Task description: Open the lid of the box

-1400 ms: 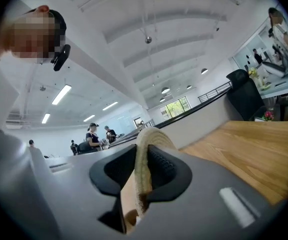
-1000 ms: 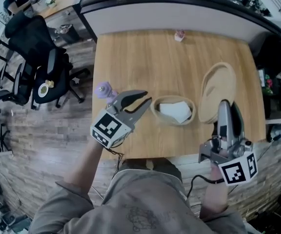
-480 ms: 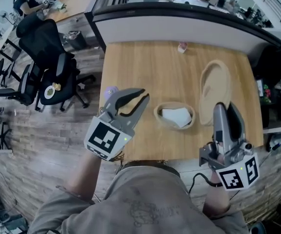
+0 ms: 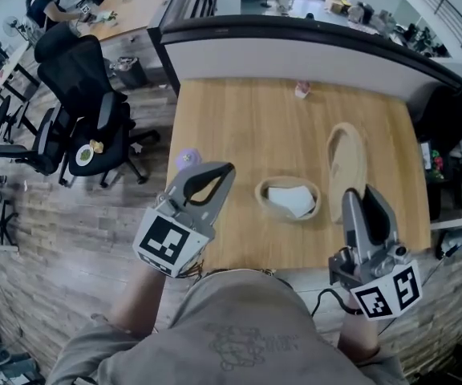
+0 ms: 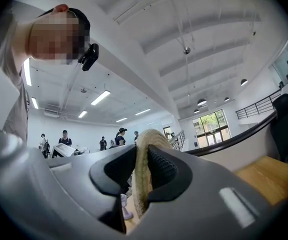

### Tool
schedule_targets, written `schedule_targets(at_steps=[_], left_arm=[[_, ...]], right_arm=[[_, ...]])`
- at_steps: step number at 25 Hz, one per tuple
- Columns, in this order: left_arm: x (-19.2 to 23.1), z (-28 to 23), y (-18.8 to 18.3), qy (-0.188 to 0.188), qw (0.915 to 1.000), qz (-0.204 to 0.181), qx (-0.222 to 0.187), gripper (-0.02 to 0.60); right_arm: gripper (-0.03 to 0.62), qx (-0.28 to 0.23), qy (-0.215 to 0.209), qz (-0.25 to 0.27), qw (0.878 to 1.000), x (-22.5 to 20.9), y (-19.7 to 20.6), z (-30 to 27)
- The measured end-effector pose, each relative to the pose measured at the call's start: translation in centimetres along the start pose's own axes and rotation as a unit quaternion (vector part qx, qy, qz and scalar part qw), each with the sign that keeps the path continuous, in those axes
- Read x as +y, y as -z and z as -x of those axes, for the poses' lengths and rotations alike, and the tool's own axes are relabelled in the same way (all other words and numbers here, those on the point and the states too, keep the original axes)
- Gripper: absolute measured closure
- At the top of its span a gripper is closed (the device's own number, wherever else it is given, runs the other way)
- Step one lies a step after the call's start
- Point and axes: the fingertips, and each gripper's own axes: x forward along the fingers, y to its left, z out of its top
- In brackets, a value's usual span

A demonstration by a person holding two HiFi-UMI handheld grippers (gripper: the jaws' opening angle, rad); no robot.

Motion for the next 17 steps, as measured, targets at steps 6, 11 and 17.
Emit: schedule_targets(at_steps=[6, 11, 17], left_arm=[[-0.2, 0.6, -1.1, -0.014, 0.9999, 0.0, -0.006, 0.581], [-0.2, 0.6, -1.7, -0.023, 0.9997, 0.004, -0.013, 0.581], [0.1, 1.2, -1.9, -0.032, 0.9992, 0.017, -0.014, 0.581]], right_arm=[[0.513, 0.019, -0.001, -0.001, 1.0, 0.1, 0.8, 0.0], [0.513, 0.026, -0.011, 0.004, 1.0, 0.4, 0.9, -0.3], [0.513, 0.032, -0.013, 0.01, 0.999, 0.9, 1.7, -0.3]])
